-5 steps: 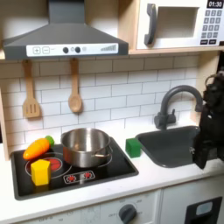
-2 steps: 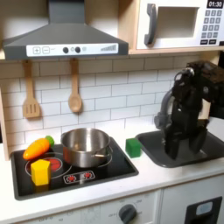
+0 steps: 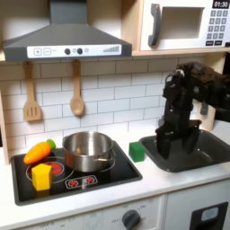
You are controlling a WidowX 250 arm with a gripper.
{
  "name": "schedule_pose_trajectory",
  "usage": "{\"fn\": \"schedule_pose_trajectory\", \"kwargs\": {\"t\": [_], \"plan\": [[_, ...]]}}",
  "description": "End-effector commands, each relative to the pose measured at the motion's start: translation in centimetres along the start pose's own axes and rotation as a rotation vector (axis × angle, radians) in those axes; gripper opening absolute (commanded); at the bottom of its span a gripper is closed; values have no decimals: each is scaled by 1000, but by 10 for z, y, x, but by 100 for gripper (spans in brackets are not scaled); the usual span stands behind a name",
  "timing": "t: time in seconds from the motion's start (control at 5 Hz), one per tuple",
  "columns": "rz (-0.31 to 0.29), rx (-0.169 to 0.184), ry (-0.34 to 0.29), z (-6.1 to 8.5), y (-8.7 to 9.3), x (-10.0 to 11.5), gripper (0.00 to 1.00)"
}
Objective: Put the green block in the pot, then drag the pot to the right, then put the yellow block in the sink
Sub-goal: 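Put the green block in the pot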
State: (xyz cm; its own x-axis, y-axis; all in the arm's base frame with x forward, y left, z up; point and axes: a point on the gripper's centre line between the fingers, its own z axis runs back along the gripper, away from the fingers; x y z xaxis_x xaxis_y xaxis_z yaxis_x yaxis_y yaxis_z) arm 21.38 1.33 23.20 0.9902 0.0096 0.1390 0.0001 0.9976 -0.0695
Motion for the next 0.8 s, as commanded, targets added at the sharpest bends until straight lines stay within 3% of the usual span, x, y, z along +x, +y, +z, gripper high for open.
{"fn": "schedule_pose_trajectory", "kwargs": {"t": [0.0,0.6], "plan": [[-8,12,-30,-5,4,31,100],[-10,35,-70,-16,7,70,100]]}}
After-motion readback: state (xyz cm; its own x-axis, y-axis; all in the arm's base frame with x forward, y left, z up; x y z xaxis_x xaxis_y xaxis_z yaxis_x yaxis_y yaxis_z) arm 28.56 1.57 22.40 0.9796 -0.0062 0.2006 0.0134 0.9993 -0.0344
